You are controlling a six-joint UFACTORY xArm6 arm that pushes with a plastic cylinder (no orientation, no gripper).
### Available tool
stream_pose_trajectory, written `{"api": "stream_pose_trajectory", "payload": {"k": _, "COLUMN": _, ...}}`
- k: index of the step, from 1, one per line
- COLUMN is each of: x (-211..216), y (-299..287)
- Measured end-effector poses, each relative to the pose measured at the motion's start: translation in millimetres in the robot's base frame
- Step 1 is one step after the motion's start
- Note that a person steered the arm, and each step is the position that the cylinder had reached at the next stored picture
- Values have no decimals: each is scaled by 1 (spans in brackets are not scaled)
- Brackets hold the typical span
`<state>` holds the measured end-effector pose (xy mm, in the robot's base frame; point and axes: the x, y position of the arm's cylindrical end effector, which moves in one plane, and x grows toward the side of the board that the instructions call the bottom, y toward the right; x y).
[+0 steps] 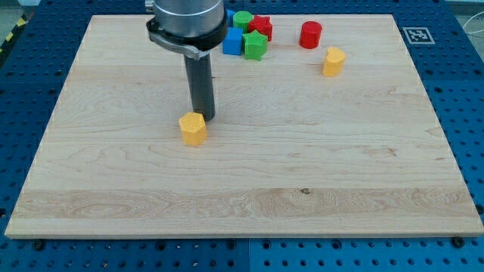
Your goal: Slide the yellow hexagon left
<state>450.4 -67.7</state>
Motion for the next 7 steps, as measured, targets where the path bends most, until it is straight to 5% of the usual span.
{"api": "stream_pose_trajectory", "payload": {"k": 3, "x": 91, "y": -45}}
{"api": "stream_pose_trajectory", "payload": {"k": 6, "x": 117, "y": 18}}
{"api": "stream_pose_trajectory", "payload": {"k": 7, "x": 144, "y": -15}}
